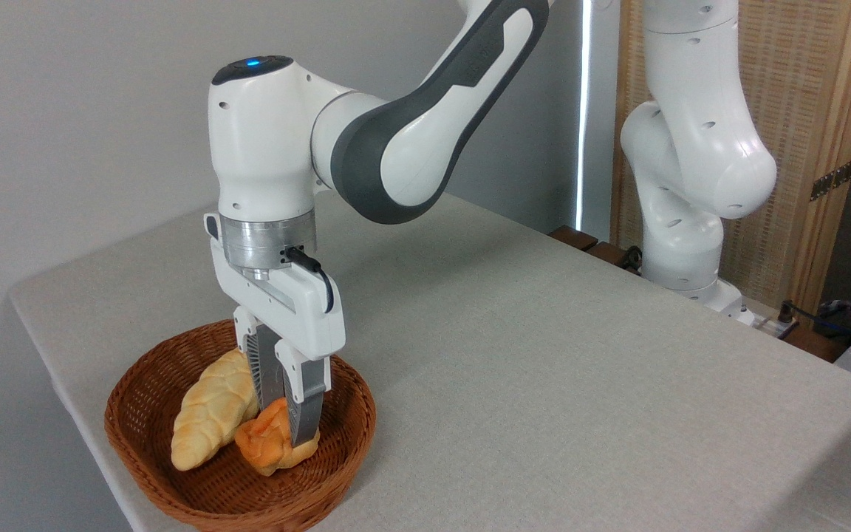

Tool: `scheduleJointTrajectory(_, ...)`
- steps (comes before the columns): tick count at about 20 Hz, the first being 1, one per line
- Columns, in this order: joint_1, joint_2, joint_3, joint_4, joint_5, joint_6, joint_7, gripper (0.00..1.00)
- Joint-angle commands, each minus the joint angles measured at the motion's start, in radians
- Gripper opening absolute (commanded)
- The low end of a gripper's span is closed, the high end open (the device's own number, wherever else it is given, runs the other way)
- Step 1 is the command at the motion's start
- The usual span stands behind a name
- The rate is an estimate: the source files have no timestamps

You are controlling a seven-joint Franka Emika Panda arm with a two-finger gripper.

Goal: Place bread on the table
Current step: 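Close the gripper around the orange-brown bun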

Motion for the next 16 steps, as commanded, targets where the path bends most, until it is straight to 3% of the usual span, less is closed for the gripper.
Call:
scheduleJointTrajectory(1,-0.003,0.009,0.006,0.009,0.019,0.015,-0.002,0.53)
scheduleJointTrajectory(6,-0.003,-0.002,0.007,0.012,0.008,0.015,-0.005,0.55)
scheduleJointTrajectory(13,-0.002,-0.093,0.009,0.011,-0.007,-0.010,-0.018,0.59)
scheduleJointTrajectory(16,-0.002,-0.139,0.009,0.011,-0.013,-0.078,-0.021,0.65)
